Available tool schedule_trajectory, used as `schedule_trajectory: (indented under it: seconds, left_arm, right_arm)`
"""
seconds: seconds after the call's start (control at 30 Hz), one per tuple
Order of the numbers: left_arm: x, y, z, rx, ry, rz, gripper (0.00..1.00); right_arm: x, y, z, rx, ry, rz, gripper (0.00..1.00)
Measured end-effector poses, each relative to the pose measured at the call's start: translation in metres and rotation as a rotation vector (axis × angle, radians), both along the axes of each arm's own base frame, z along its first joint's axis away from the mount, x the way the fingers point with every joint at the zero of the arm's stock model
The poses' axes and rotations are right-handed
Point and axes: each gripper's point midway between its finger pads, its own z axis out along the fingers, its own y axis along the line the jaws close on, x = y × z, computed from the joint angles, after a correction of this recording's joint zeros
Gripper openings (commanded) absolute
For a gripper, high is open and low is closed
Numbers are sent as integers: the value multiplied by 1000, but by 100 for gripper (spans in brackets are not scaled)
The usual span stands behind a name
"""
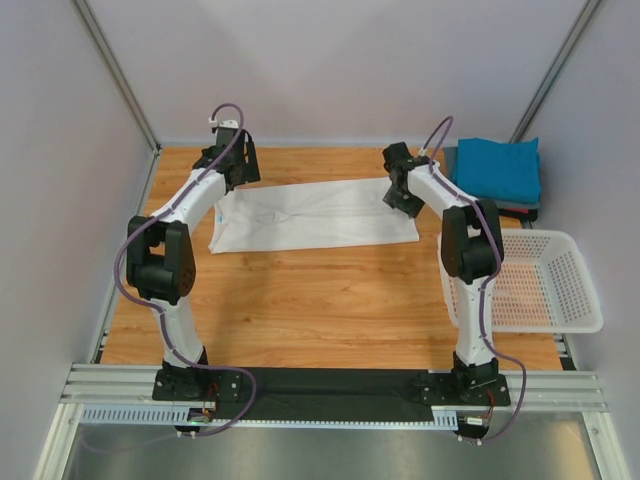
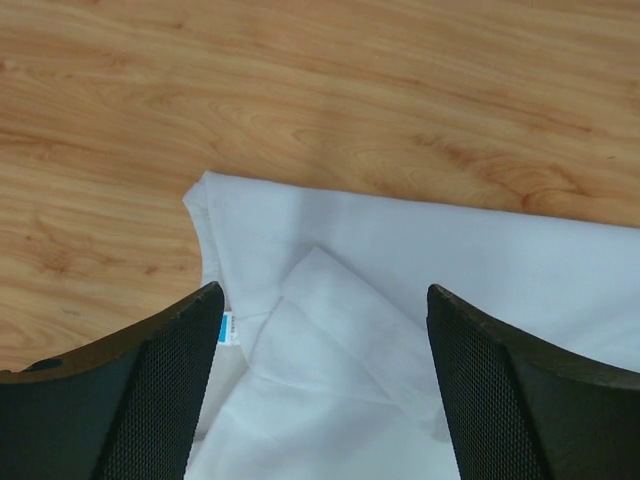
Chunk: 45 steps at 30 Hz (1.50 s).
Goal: Fold and stack the t-shirts
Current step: Fold the tshirt
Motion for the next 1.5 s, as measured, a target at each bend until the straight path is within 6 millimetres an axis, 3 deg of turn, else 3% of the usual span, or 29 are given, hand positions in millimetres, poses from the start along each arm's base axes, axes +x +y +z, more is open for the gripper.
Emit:
schedule_trajectory:
  seconds: [0.13,0.27,0.37,0.5,0.63,0.77,0.93,1.27,1.5]
  left_arm:
    - [1,-7,28,-55,-43,-3,90]
    - [-32,-22,47,-237,-78,29,96]
    - [-73,-33,42,-406,-77,87,96]
    - [-91,-46,22,-535,-60,141,96]
    - [-94,-61,-4,-614,-10,185,96]
    - [-85,-79,-27,-666,35,214,96]
    - [-77,-93,-51,-694,84,264,96]
    - [-38,-98,-44,-691,52,310,96]
    - [-50,-88,-56,-639,99,370,97]
  right_arm:
    - [5,7,23,46,-40,35,75]
    - [13,20,67,119,-138,103,93]
    - [18,35,104,172,-235,192,100]
    - [13,57,130,227,-310,344,100]
    - [-3,65,120,235,-293,449,100]
    - [-17,61,107,213,-259,493,100]
    - [-18,55,118,179,-279,514,100]
    - [-17,46,130,138,-305,517,100]
    - [-7,45,132,135,-312,509,100]
